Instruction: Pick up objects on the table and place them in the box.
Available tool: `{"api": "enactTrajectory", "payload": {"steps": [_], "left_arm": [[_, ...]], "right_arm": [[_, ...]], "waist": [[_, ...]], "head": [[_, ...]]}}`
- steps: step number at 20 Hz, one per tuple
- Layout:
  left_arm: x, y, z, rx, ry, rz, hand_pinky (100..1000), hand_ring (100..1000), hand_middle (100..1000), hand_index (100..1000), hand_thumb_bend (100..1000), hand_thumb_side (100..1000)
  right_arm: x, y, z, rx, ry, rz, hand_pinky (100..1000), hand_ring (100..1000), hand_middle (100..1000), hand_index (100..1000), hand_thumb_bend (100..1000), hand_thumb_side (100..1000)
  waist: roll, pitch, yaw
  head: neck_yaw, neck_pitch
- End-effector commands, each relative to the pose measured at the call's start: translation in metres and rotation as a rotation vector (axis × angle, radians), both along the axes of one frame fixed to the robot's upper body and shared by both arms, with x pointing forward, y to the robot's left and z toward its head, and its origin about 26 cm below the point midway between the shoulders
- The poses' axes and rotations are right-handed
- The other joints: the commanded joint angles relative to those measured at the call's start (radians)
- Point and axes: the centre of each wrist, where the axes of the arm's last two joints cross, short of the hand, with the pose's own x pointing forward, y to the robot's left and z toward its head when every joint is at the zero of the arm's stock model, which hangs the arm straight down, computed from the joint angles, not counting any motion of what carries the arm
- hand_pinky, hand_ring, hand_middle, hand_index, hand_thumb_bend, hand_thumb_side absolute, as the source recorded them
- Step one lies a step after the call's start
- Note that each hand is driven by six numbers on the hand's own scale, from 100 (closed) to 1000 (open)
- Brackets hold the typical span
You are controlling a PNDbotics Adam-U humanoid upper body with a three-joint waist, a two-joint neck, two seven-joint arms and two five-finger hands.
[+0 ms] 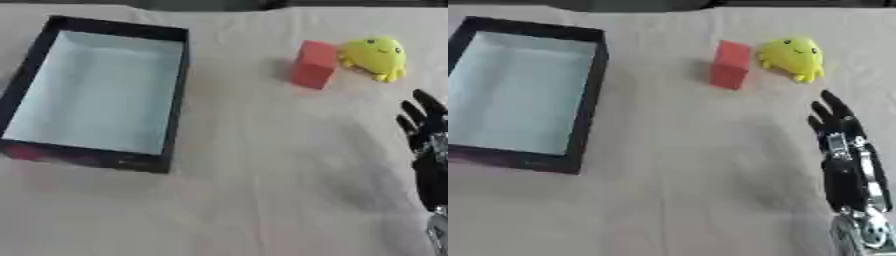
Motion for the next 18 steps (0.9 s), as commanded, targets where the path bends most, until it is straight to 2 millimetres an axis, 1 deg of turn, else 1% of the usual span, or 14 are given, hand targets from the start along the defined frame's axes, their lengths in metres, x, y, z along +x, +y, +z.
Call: {"api": "enactTrajectory", "payload": {"steps": [1, 6, 10, 14, 15, 18], "left_arm": [[-0.002, 0.003, 0.007, 0.021, -0.012, 0.002, 755, 506, 745, 718, 170, 588], [-0.003, 0.003, 0.009, 0.024, -0.008, 0.004, 754, 506, 745, 718, 170, 590], [-0.003, 0.003, 0.012, 0.031, -0.002, 0.001, 754, 506, 745, 718, 170, 589], [-0.004, 0.004, 0.013, 0.038, 0.008, 0.004, 754, 506, 745, 717, 171, 588], [-0.005, 0.005, 0.013, 0.04, 0.009, 0.005, 754, 506, 745, 717, 171, 588], [-0.005, 0.005, 0.014, 0.044, 0.013, 0.003, 754, 506, 745, 717, 170, 588]], "right_arm": [[-0.002, -0.004, 0.009, -0.026, -0.023, 0.006, 1000, 1000, 1000, 934, 100, 678], [-0.002, -0.008, 0.012, -0.062, -0.036, 0.024, 1000, 1000, 1000, 939, 100, 662], [-0.005, -0.023, 0.023, -0.183, -0.034, 0.037, 1000, 1000, 1000, 945, 100, 618], [-0.014, -0.046, 0.036, -0.379, 0.002, -0.003, 1000, 1000, 1000, 938, 100, 571], [-0.016, -0.053, 0.041, -0.445, 0.016, -0.014, 1000, 1000, 1000, 933, 100, 537], [-0.019, -0.067, 0.059, -0.642, 0.049, -0.038, 1000, 1000, 1000, 922, 100, 475]], "waist": [[-0.001, -0.023, -0.001], [-0.01, -0.03, -0.01], [-0.016, -0.042, -0.023], [-0.021, -0.052, -0.031], [-0.023, -0.055, -0.034], [-0.025, -0.062, -0.04]], "head": [[-0.002, -0.011], [0.0, -0.002], [-0.001, 0.007], [0.003, 0.013], [0.003, 0.015], [0.001, 0.021]]}}
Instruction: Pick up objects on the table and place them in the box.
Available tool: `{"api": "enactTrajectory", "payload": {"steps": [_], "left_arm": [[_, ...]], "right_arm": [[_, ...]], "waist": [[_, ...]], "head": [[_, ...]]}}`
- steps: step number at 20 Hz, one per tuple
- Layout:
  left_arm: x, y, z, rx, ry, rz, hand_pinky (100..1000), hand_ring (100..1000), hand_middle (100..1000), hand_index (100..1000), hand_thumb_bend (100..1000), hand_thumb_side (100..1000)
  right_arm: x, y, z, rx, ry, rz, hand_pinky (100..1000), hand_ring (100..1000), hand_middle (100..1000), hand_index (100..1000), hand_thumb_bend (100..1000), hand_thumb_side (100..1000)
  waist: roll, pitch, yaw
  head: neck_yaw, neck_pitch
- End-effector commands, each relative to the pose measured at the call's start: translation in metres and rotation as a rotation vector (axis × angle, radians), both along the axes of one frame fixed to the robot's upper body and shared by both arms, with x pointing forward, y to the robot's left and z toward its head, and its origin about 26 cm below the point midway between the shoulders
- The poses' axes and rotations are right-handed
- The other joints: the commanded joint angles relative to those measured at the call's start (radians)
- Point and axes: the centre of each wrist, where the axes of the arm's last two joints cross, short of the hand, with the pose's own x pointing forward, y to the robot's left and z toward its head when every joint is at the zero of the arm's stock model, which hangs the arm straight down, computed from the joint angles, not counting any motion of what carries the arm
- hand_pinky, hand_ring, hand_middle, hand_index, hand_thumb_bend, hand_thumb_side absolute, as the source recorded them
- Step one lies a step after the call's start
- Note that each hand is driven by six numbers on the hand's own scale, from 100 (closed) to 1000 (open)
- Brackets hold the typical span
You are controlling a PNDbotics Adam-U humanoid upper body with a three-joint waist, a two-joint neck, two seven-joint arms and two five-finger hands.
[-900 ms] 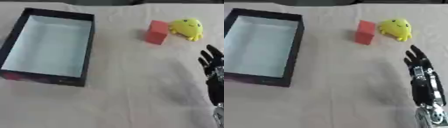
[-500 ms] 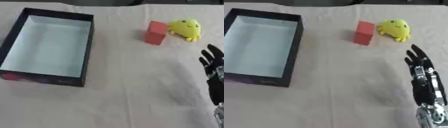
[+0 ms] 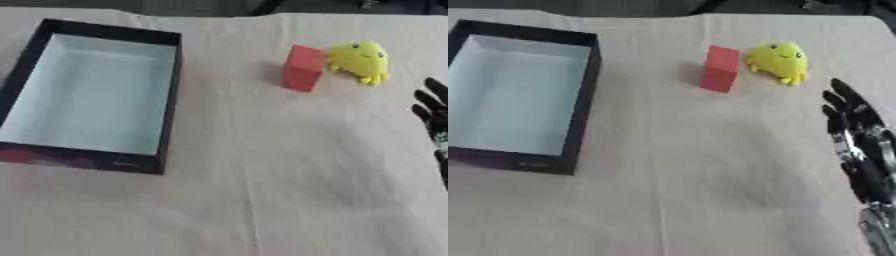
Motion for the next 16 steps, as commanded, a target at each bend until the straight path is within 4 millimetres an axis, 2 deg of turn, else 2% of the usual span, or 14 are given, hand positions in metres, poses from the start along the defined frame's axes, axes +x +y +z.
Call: {"api": "enactTrajectory", "payload": {"steps": [1, 9, 16], "left_arm": [[-0.003, 0.004, 0.014, 0.051, -0.012, 0.001, 754, 506, 745, 717, 170, 588], [-0.003, 0.006, 0.014, 0.064, 0.003, -0.005, 754, 505, 745, 716, 169, 587], [-0.003, 0.006, 0.014, 0.074, 0.015, -0.012, 753, 505, 745, 716, 169, 585]], "right_arm": [[-0.002, -0.015, 0.032, -0.24, 0.004, -0.014, 1000, 1000, 1000, 918, 100, 455], [0.008, -0.023, 0.081, -0.558, 0.058, -0.019, 984, 1000, 1000, 904, 100, 363], [0.023, -0.022, 0.108, -0.782, 0.131, 0.059, 979, 1000, 1000, 912, 100, 446]], "waist": [[0.002, -0.025, -0.004], [-0.002, -0.043, -0.011], [-0.009, -0.057, -0.01]], "head": [[-0.003, 0.005], [-0.01, 0.017], [-0.015, 0.024]]}}
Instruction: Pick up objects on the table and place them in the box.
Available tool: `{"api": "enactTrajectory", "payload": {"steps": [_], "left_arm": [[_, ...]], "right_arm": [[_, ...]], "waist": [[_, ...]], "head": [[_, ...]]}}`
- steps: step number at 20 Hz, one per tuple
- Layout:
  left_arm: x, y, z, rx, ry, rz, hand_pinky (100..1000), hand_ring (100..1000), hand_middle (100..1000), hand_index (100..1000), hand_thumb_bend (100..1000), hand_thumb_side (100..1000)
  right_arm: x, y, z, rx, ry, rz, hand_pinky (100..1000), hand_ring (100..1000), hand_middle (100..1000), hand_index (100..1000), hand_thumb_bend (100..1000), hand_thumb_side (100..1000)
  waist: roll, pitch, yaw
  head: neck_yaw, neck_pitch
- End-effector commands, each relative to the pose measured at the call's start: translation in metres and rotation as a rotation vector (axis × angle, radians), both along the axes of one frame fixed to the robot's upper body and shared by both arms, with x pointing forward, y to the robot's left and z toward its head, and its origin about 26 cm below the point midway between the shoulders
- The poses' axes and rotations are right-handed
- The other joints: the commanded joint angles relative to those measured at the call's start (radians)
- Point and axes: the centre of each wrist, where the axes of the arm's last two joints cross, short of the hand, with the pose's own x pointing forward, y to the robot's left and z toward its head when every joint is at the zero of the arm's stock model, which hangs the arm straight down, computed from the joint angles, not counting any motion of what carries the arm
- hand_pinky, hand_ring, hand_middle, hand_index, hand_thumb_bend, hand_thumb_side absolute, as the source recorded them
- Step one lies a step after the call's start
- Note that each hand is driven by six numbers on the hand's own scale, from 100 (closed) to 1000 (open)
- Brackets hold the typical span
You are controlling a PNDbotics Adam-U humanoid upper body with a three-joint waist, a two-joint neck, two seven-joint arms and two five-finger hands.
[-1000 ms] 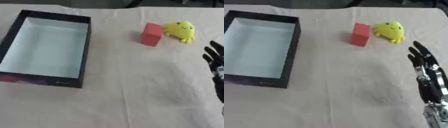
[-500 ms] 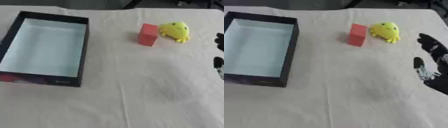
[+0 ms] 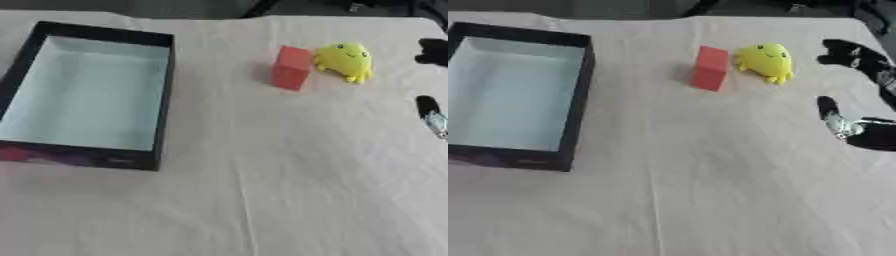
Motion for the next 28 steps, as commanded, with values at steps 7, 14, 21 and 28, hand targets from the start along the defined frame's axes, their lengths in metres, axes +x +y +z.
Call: {"api": "enactTrajectory", "payload": {"steps": [7, 14, 21, 28], "left_arm": [[-0.002, 0.005, 0.013, 0.058, -0.002, -0.01, 753, 505, 745, 715, 169, 587], [0.0, 0.003, 0.015, 0.062, 0.0, -0.021, 753, 504, 745, 714, 168, 589], [0.001, 0.001, 0.015, 0.061, 0.009, -0.037, 752, 503, 745, 714, 167, 592], [0.003, -0.001, 0.016, 0.063, 0.015, -0.054, 751, 502, 743, 710, 167, 595]], "right_arm": [[0.026, -0.028, 0.039, -0.145, 0.113, 0.067, 992, 1000, 1000, 934, 100, 558], [0.043, -0.038, 0.057, -0.105, 0.129, 0.091, 995, 1000, 1000, 941, 100, 584], [0.059, -0.032, 0.071, -0.043, 0.068, 0.051, 987, 1000, 1000, 933, 100, 515], [0.077, -0.022, 0.071, -0.001, 0.086, -0.027, 1000, 1000, 1000, 941, 100, 440]], "waist": [[-0.013, -0.034, 0.011], [-0.024, -0.036, 0.028], [-0.034, -0.036, 0.044], [-0.043, -0.04, 0.06]], "head": [[-0.019, 0.01], [-0.038, 0.009], [-0.059, 0.012], [-0.082, 0.013]]}}
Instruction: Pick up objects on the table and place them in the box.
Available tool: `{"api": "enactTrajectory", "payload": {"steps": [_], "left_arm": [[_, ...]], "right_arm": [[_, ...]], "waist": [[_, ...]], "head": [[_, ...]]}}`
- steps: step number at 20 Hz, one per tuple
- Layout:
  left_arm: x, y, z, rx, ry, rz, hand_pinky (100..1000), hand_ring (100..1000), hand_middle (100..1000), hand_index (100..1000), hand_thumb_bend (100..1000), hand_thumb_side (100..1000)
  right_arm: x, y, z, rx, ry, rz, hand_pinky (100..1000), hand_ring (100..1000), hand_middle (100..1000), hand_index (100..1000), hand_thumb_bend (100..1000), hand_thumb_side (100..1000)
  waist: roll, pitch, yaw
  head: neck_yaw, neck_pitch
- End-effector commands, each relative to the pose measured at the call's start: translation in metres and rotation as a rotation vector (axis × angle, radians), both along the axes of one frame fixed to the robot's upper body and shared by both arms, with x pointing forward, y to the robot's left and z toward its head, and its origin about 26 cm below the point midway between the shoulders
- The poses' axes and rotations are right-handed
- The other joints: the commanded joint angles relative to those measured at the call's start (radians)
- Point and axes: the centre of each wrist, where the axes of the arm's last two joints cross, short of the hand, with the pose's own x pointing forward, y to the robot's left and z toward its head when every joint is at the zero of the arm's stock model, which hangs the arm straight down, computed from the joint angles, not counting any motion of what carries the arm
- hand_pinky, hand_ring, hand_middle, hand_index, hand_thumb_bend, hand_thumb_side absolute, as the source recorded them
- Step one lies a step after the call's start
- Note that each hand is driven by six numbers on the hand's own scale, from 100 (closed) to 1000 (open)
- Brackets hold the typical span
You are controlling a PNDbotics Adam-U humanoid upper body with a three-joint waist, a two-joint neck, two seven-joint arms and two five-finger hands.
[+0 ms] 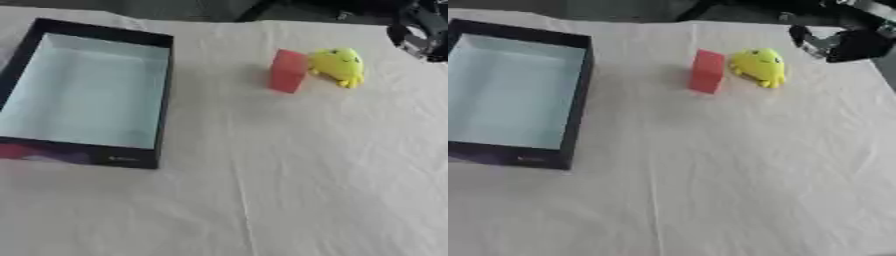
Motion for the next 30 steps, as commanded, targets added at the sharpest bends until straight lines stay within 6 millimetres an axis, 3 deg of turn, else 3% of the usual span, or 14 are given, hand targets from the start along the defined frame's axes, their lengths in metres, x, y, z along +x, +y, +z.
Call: {"api": "enactTrajectory", "payload": {"steps": [1, 3, 4, 5, 7, 10, 16, 20, 30], "left_arm": [[0.0, 0.002, 0.014, 0.041, -0.023, -0.011, 751, 502, 743, 710, 167, 595], [0.0, 0.002, 0.014, 0.04, -0.021, -0.012, 751, 502, 743, 710, 167, 597], [0.0, 0.002, 0.014, 0.039, -0.021, -0.012, 751, 501, 742, 710, 167, 598], [0.0, 0.002, 0.014, 0.038, -0.021, -0.011, 751, 501, 742, 710, 166, 598], [0.001, 0.002, 0.014, 0.035, -0.021, -0.011, 750, 500, 741, 710, 167, 599], [0.001, 0.001, 0.014, 0.034, -0.019, -0.015, 750, 499, 742, 710, 167, 601], [0.002, 0.0, 0.014, 0.031, -0.014, -0.019, 749, 499, 741, 710, 167, 606], [0.003, 0.0, 0.014, 0.028, -0.01, -0.023, 749, 499, 742, 710, 167, 607], [0.0, 0.005, 0.01, 0.0, 0.0, 0.018, 749, 497, 738, 708, 171, 609]], "right_arm": [[0.004, 0.0, 0.007, -0.008, 0.01, -0.048, 1000, 1000, 1000, 941, 100, 441], [0.009, 0.003, 0.004, 0.0, 0.022, -0.066, 1000, 1000, 1000, 942, 112, 361], [0.011, 0.006, 0.002, 0.002, 0.029, -0.072, 1000, 1000, 1000, 945, 169, 281], [0.013, 0.009, 0.001, 0.002, 0.035, -0.076, 1000, 1000, 1000, 945, 137, 307], [0.017, 0.014, -0.003, 0.0, 0.054, -0.082, 1000, 1000, 1000, 945, 202, 178], [0.023, 0.022, -0.008, -0.01, 0.082, -0.102, 1000, 1000, 1000, 947, 246, 100], [0.03, 0.038, -0.013, 0.029, 0.128, -0.106, 1000, 1000, 1000, 942, 384, 100], [0.035, 0.048, -0.014, 0.089, 0.14, -0.135, 1000, 1000, 1000, 938, 397, 155], [0.045, 0.078, -0.026, 0.125, 0.163, -0.204, 1000, 1000, 1000, 934, 414, 166]], "waist": [[0.0, -0.027, 0.002], [-0.002, -0.027, 0.005], [-0.003, -0.027, 0.006], [-0.004, -0.027, 0.006], [-0.005, -0.027, 0.007], [-0.007, -0.026, 0.008], [-0.012, -0.025, 0.012], [-0.015, -0.028, 0.018], [-0.017, -0.033, 0.017]], "head": [[-0.01, 0.004], [-0.01, 0.003], [-0.011, 0.003], [-0.013, 0.003], [-0.015, 0.005], [-0.017, 0.007], [-0.019, 0.013], [-0.022, 0.02], [-0.018, 0.032]]}}
